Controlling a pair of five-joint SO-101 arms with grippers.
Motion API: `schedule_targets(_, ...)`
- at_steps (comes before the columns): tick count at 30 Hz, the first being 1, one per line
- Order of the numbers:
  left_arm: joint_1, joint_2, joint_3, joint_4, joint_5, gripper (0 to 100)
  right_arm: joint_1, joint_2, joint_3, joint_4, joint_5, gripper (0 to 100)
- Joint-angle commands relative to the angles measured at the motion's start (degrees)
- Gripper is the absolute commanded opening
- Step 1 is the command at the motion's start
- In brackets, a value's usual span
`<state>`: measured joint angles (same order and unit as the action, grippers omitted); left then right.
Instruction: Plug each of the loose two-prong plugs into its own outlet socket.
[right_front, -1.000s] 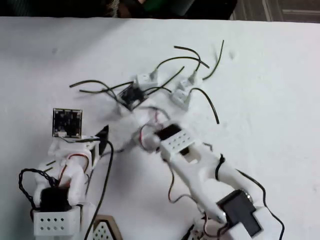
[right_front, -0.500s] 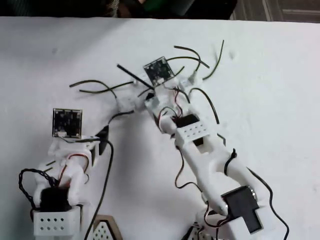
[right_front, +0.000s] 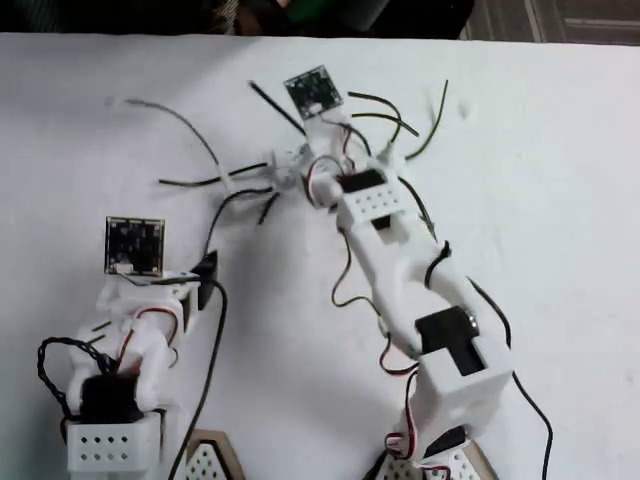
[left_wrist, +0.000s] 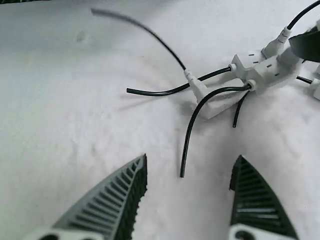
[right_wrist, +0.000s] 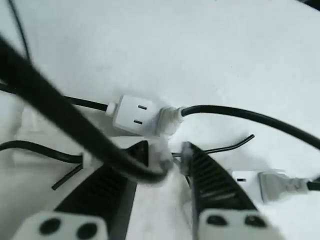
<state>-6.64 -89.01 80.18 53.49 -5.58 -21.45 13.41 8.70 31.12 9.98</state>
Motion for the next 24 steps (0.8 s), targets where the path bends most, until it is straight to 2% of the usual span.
schedule_targets(1,-0.6,-0.7,-2.3,-1.2,0.2,28,0.0,-1.5,-5.6,7.6,0.5,31.4)
schedule_targets(4,-0.5,-0.7,-2.3,-1.2,0.2,28,-1.8,-4.9,-6.8,13.7,0.5,36.9)
schedule_targets(10,-0.5,-0.7,-1.8,-1.3,0.2,27,-6.3,-15.9,-6.4,26.6,0.5,36.8)
schedule_targets(12,-0.3,-0.7,-0.6,-3.6,0.2,27,-7.6,-19.4,-6.4,31.8,0.5,35.5)
schedule_targets(14,-0.5,-0.7,1.3,-7.2,0.3,27,-8.7,-22.5,-6.4,36.2,0.5,30.4)
schedule_targets(17,-0.5,-0.7,3.1,-10.7,0.4,26,-9.7,-25.9,-6.3,40.7,0.5,17.0)
schedule_targets(20,-0.5,-0.7,2.9,-11.3,0.3,17,-9.8,-28.1,-6.3,43.3,0.5,2.8)
schedule_targets(21,-0.5,-0.7,2.8,-11.3,0.2,12,-9.6,-28.9,-6.2,44.4,0.4,0.9)
schedule_targets(23,-0.5,-0.7,1.1,-10.9,-0.5,2,-9.5,-30.5,-4.6,47.8,0.3,3.9)
schedule_targets(24,-0.5,-0.7,0.2,-10.1,-1.3,2,-9.5,-31.8,-3.4,49.1,0.1,4.0)
